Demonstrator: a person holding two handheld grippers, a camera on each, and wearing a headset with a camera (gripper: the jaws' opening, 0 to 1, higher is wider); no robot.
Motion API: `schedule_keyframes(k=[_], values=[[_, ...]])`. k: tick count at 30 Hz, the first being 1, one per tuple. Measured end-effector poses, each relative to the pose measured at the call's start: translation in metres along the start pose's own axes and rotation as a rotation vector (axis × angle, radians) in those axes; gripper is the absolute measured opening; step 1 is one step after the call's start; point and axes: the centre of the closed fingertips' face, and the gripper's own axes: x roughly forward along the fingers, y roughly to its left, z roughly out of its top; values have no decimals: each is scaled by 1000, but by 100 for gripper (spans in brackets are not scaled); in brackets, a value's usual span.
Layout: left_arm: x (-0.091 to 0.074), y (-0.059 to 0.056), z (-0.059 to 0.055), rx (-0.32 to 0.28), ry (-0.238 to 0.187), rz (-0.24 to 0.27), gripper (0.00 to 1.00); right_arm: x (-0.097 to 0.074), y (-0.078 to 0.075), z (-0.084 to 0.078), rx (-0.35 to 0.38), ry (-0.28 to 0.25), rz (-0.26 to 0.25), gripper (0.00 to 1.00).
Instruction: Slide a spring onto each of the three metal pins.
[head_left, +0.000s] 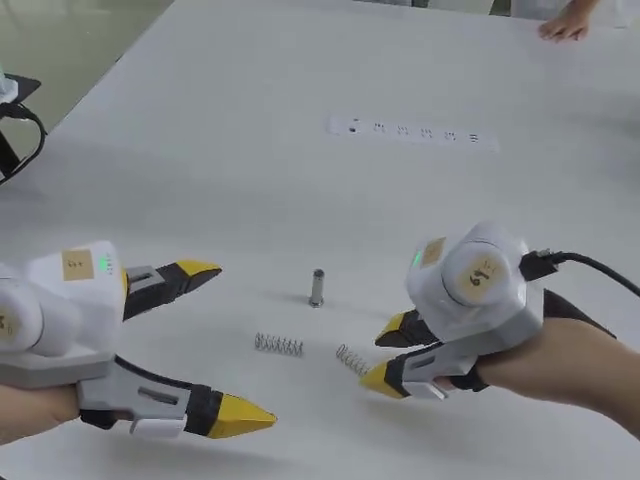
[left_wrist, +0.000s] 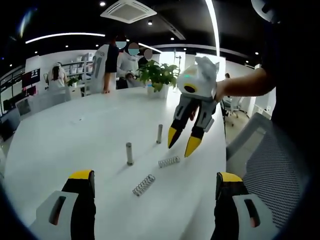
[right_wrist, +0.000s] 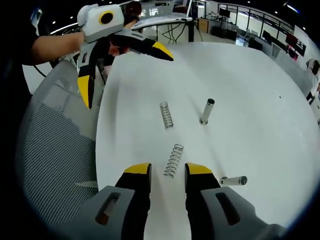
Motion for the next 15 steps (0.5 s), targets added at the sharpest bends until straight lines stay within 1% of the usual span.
schedule_keyframes(k=[5, 8, 11, 12, 15], values=[[-1, 1, 0, -1, 0, 3, 98, 7, 1, 2, 20, 1, 1, 24], [-2, 1, 0, 1, -2, 6, 98, 12, -1, 0, 35, 18, -13, 23], [-2, 1, -1, -1, -3, 10, 98, 14, -5, -2, 65, 26, -26, 22], [-2, 1, -2, -3, -1, 11, 98, 15, -8, -4, 79, 35, -39, 21], [-3, 0, -3, -5, 3, 9, 98, 18, -7, -4, 89, 47, -34, 19]])
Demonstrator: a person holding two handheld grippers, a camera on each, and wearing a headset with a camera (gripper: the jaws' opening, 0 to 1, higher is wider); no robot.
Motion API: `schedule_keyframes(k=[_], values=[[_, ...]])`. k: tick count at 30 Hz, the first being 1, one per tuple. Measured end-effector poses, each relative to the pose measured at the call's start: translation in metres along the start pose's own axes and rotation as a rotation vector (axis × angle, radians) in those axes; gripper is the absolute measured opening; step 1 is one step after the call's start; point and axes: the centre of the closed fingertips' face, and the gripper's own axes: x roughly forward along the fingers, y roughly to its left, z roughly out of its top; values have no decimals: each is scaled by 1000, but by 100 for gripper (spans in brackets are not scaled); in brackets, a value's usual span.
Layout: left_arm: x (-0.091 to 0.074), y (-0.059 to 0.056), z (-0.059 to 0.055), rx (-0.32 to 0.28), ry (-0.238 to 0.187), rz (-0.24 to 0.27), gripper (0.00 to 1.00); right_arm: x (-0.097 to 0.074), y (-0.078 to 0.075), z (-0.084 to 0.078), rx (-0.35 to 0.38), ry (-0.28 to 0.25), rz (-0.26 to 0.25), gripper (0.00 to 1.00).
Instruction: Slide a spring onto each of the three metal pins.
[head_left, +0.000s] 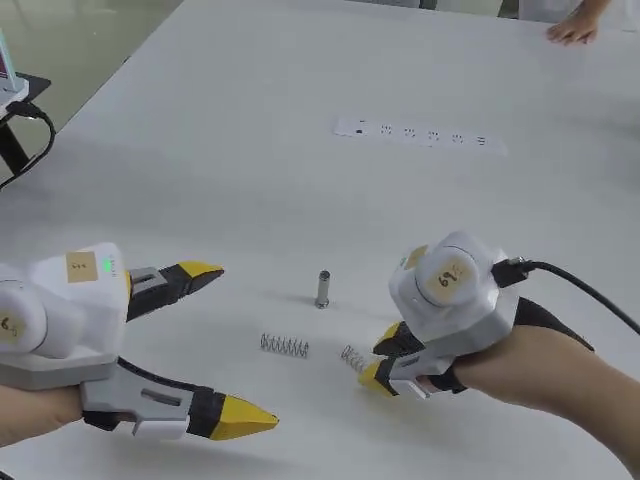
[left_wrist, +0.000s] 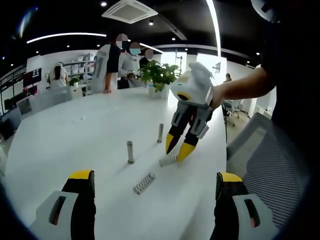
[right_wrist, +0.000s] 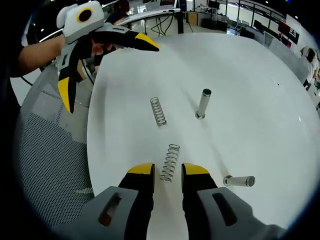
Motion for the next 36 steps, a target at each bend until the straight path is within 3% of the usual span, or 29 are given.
schedule_keyframes(k=[17, 36], values=[[-2, 2, -2, -8, 0, 4, 98, 12, 1, -6, -9, 57, -1, 13], [0, -3, -2, -8, 2, -4, 98, 9, -1, -10, -72, 52, -18, 8]])
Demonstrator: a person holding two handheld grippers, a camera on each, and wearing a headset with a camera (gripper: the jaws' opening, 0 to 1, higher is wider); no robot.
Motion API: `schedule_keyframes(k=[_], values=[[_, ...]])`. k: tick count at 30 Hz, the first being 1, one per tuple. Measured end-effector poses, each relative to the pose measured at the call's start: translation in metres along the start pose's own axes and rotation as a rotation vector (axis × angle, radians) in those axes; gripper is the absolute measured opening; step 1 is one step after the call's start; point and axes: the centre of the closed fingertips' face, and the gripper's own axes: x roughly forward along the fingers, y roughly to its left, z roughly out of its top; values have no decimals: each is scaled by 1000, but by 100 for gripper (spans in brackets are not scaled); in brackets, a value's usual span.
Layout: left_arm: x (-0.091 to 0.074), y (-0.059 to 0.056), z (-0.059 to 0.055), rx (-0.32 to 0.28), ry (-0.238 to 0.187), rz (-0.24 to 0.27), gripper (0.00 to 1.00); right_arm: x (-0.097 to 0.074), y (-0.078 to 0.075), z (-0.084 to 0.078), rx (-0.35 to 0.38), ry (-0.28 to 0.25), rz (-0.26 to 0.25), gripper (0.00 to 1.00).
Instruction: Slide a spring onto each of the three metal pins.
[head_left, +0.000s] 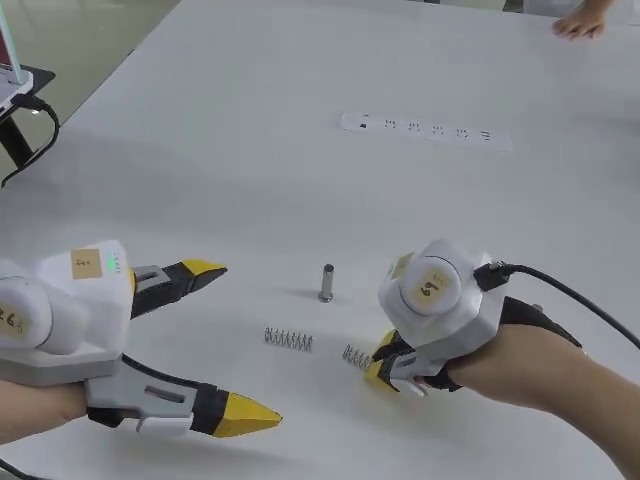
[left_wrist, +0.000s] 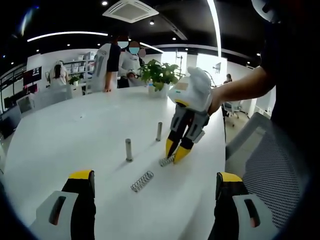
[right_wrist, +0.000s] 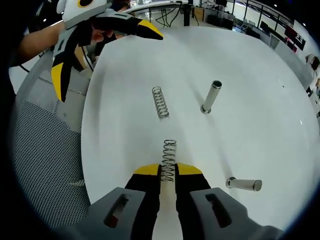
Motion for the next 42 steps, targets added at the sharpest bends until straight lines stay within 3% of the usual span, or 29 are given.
schedule_keyframes(k=[14, 42], values=[[0, 0, 0, 2, 3, -3, 98, -14, -2, -3, -4, -18, -10, 8], [6, -12, 2, 2, 7, -36, 96, -47, -3, -26, -24, -26, -24, 8]])
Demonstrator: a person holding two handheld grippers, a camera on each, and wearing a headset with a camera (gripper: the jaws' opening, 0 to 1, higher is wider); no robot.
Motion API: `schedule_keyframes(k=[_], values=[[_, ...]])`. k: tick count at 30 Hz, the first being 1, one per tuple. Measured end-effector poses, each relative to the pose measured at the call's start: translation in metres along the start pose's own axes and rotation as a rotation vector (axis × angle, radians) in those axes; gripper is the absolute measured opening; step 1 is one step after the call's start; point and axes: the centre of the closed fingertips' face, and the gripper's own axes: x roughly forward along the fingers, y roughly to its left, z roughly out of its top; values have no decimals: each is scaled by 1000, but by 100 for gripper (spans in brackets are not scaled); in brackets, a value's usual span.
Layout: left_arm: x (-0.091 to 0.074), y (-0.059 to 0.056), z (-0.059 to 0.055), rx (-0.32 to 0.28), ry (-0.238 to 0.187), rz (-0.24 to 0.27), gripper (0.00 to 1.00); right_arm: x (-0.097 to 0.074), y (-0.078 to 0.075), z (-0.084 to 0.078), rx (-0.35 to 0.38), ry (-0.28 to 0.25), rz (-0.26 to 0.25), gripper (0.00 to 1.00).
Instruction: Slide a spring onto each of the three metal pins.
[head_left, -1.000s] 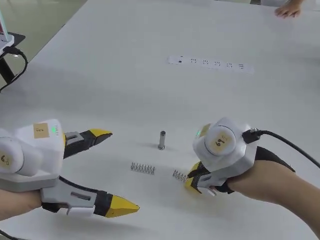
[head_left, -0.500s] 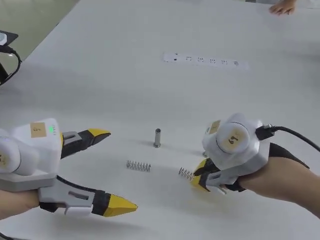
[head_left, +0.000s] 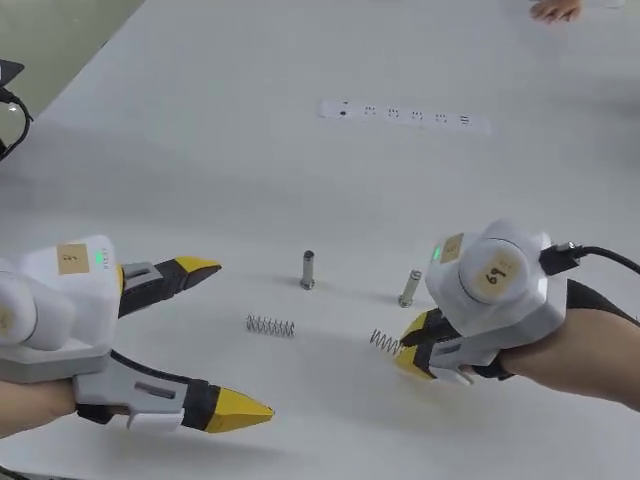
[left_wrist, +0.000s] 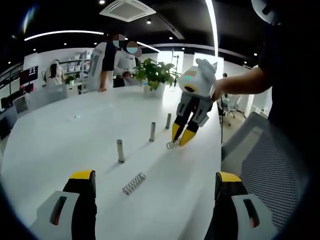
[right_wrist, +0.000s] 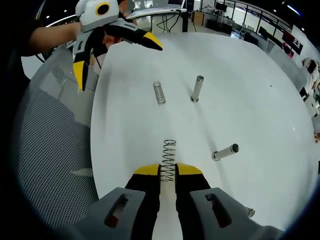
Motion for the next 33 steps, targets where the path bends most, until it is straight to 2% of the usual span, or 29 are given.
schedule_keyframes(k=[10, 15, 21, 24, 33], values=[[2, -5, 2, 0, -3, -19, 94, -8, -1, -5, -14, 4, -6, 8], [4, -11, 2, -6, 4, -44, 87, -11, 1, -9, -34, 10, 2, 8], [9, -15, 4, -6, 0, -60, 86, -13, 2, -15, -53, 19, 0, 8], [11, -18, 4, -13, 5, -79, 81, -15, 2, -15, -62, 18, -1, 8], [20, -26, 7, -6, 9, -118, 76, -18, 4, -13, -106, 23, 4, 8]])
